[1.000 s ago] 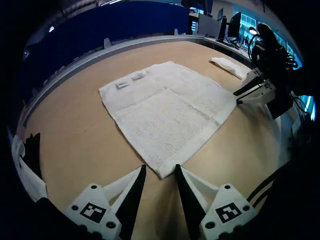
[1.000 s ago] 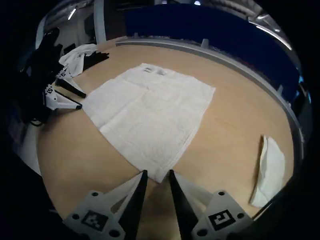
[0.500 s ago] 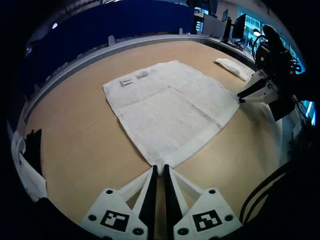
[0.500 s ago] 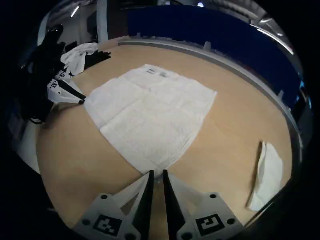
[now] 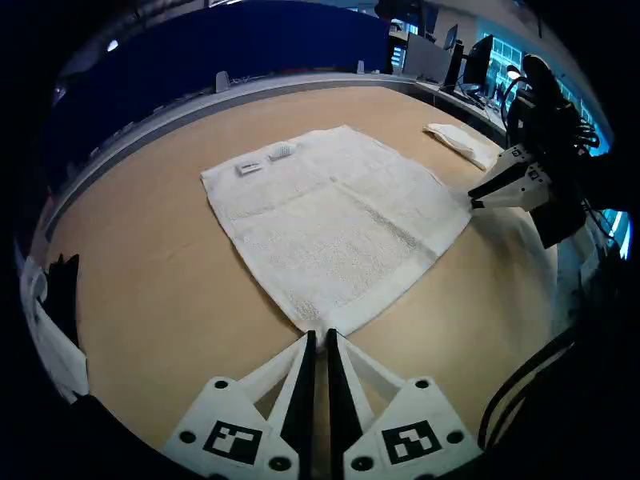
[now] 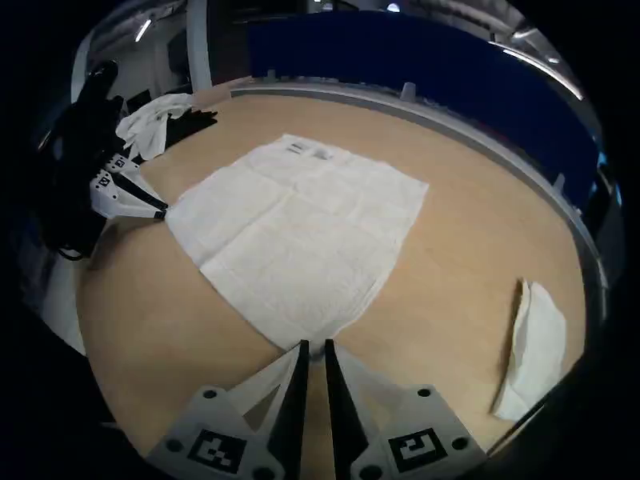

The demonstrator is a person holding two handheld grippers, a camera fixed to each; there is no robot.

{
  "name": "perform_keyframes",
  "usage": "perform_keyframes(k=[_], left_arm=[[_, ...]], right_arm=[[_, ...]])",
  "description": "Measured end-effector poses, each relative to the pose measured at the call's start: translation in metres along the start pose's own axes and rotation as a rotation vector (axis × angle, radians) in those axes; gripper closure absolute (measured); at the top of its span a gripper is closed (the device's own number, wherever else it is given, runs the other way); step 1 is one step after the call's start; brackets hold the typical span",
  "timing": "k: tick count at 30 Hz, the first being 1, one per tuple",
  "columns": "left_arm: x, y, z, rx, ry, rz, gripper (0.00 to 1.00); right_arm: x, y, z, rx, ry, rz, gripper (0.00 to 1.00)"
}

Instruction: Fold towel

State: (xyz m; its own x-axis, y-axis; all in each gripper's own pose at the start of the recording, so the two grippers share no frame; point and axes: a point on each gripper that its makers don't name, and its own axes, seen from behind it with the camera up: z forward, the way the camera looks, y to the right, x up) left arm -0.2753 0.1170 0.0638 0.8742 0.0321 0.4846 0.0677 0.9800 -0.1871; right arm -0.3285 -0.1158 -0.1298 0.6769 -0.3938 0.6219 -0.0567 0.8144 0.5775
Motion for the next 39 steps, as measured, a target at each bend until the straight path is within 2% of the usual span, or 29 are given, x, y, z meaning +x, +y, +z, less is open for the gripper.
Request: perform_keyframes(k=[15,21,30,39], left_arm=[[0.018,0.002,-0.012,0.006,0.043,-0.024,0.91],[0.014,0.002,-0.009,0.009,0.033,-0.013,0.91],[0.016,0.003,-0.011,0.005,0.037,-0.014,0.91],[0.019,0.005,-0.018,0.0,0.044,-0.023,0.91]], right_arm=[[0.015,-0.001,-0.008,0.008,0.033,0.008,0.87],[0.007,0.0,-0.004,0.014,0.012,0.005,0.87],[0.0,-0.004,-0.001,0.023,-0.021,-0.032,0.87],[0.013,0.002,-0.003,0.021,0.001,0.005,0.87]])
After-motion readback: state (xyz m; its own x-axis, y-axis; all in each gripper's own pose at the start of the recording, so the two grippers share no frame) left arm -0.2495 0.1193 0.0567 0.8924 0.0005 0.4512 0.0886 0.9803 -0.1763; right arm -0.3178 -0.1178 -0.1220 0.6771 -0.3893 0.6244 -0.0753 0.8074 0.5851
